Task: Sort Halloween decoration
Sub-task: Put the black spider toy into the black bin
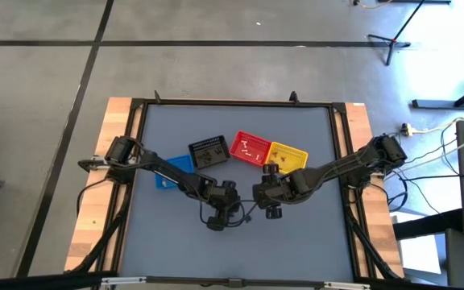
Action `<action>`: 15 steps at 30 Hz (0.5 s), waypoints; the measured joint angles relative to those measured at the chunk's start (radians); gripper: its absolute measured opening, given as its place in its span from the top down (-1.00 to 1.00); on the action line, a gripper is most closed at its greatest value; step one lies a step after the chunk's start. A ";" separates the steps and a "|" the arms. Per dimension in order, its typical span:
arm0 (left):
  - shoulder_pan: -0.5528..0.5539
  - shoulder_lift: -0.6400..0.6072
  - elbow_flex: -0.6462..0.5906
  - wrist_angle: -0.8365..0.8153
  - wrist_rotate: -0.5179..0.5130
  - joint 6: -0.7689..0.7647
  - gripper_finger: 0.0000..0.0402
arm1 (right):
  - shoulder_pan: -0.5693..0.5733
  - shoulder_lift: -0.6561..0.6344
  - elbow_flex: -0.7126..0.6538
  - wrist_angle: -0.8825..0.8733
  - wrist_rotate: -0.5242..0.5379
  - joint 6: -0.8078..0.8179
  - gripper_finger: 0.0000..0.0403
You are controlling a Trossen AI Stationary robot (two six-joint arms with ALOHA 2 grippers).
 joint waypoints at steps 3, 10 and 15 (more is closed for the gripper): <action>0.002 -0.006 0.000 -0.010 -0.006 0.000 0.17 | 0.000 0.000 0.000 0.002 0.000 0.000 0.10; 0.002 -0.008 0.000 -0.043 -0.015 -0.001 0.37 | 0.000 0.000 0.000 0.005 0.000 0.000 0.10; 0.003 -0.008 0.000 -0.049 -0.018 -0.002 0.56 | 0.000 0.000 0.000 0.005 0.000 0.000 0.10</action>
